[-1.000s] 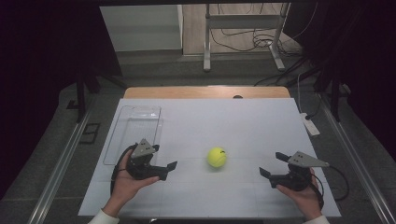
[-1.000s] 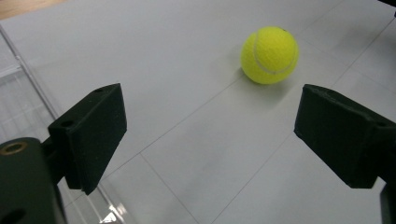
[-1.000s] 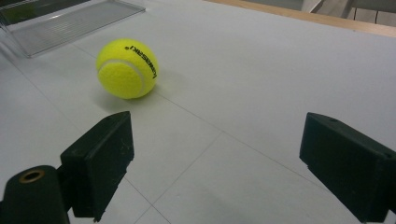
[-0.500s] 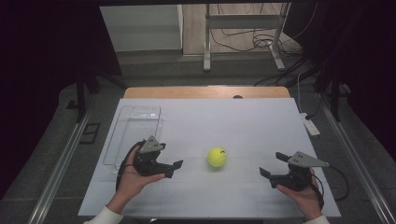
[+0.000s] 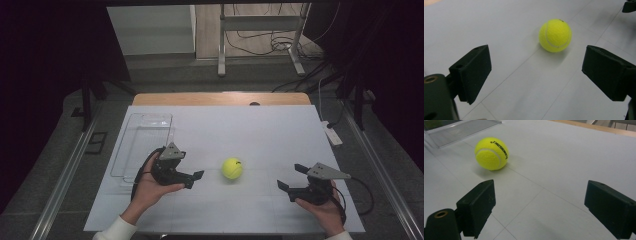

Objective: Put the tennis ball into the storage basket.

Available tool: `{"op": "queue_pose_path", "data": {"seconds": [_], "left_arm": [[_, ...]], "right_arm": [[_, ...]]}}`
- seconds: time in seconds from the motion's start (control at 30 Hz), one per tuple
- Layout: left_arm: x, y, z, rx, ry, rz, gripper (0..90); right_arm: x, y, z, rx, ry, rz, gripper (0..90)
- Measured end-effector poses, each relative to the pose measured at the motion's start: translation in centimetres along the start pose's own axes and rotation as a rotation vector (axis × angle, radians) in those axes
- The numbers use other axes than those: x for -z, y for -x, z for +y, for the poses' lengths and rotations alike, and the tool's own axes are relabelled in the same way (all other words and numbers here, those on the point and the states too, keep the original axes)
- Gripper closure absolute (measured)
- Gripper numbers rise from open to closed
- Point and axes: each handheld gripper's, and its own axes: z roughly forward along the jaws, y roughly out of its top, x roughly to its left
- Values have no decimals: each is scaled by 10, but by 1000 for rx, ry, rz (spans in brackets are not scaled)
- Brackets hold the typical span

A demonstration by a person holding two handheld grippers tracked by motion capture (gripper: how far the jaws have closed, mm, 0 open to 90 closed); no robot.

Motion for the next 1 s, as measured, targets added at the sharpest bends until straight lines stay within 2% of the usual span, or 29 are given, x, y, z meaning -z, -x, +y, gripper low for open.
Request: {"op": "queue_pose_path", "data": {"seconds": [0.63,1.0], "left_arm": [[-14,3,7,-12,-34,-36,90],[-23,7,18,-23,-37,-59,88]], "right_arm": [[-2,0,-2,2,-13,-5,106],[0,1,-2,-8,-8,-7,106]]}}
